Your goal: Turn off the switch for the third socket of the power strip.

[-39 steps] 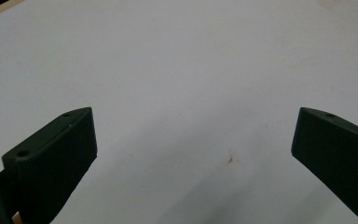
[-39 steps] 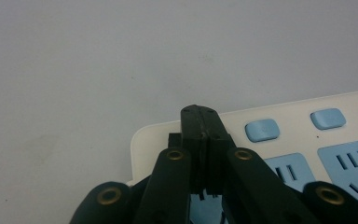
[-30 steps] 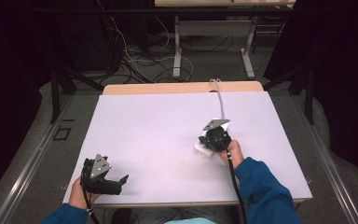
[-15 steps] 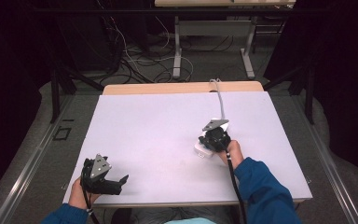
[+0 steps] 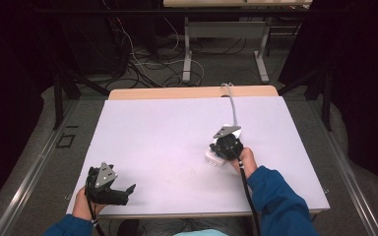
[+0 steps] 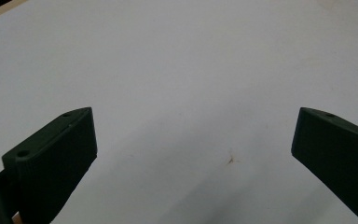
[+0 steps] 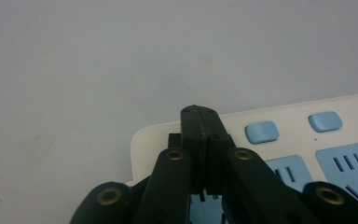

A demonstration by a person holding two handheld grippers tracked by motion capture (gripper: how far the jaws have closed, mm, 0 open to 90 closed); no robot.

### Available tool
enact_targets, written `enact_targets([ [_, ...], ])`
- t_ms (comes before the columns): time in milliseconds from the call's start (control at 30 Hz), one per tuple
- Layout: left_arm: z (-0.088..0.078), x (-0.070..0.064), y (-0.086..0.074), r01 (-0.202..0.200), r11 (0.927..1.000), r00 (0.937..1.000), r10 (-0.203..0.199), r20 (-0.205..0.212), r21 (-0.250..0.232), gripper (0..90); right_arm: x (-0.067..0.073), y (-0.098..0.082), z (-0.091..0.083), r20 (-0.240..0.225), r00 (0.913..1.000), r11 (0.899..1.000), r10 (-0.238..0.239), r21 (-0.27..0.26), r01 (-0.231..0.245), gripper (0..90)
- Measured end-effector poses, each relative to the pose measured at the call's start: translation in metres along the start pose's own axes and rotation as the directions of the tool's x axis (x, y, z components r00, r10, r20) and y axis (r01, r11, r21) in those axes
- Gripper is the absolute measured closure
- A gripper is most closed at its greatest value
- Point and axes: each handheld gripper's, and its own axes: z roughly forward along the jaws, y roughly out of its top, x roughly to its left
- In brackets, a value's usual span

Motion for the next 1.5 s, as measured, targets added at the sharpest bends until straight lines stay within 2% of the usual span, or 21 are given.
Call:
enact_targets([
  [33,0.0004,-0.0002,-0.0001,-0.001,1.0000,1.0000,0.001,-0.002,-0.003,0.2,0.0003,0.0001,0.0000,0.001,1.0000,1.000,0.000,0.000,0.000,90.0],
  [67,0.0004,-0.0002,0.0000,-0.001,1.0000,1.0000,0.001,-0.002,-0.003,0.3,-0.0011,0.0005,0.0004,-0.004,0.9997,1.000,-0.023,-0.004,0.023,90.0],
  [133,0.0004,-0.0002,-0.0001,0.001,1.0000,1.0000,-0.001,-0.002,-0.004,0.3,0.0006,0.0003,-0.0005,0.009,0.9999,1.000,-0.006,0.001,0.006,90.0],
  [733,0.0006,-0.0006,0.0001,0.004,1.0000,1.0000,-0.004,-0.002,-0.007,0.3,0.0011,0.0006,-0.0001,0.013,0.9998,1.000,-0.016,0.001,0.015,90.0],
  [800,0.0007,-0.0007,0.0001,0.005,1.0000,1.0000,-0.005,-0.002,-0.008,0.2,0.0010,0.0012,-0.0016,0.009,0.9998,0.999,-0.020,0.025,0.020,90.0],
  [867,0.0002,-0.0005,0.0002,0.004,1.0000,1.0000,-0.004,-0.001,-0.005,0.3,0.0011,0.0012,-0.0016,0.010,0.9998,1.000,-0.020,0.024,0.019,90.0],
  [933,0.0006,-0.0008,0.0001,0.003,1.0000,1.0000,-0.003,-0.003,-0.008,0.2,-0.0001,0.0016,-0.0006,0.010,0.9990,0.999,-0.043,0.012,0.043,90.0],
  [967,0.0004,-0.0007,0.0003,0.003,1.0000,1.0000,-0.003,-0.001,-0.006,0.2,0.0005,0.0016,-0.0012,0.008,0.9994,0.999,-0.033,0.022,0.033,90.0],
  [1033,0.0006,-0.0007,0.0002,0.003,1.0000,1.0000,-0.003,-0.003,-0.007,0.3,0.0017,0.0009,-0.0001,0.018,0.9996,1.000,-0.021,0.003,0.021,90.0],
  [1067,0.0004,-0.0006,0.0002,0.003,1.0000,1.0000,-0.003,-0.001,-0.006,0.2,0.0018,0.0013,-0.0008,0.016,0.9997,1.000,-0.018,0.014,0.018,90.0],
  [1500,0.0003,-0.0003,0.0003,0.003,1.0000,1.0000,-0.003,-0.003,-0.006,0.3,0.0009,0.0024,-0.0030,0.018,0.9996,1.000,-0.021,0.004,0.021,90.0],
])
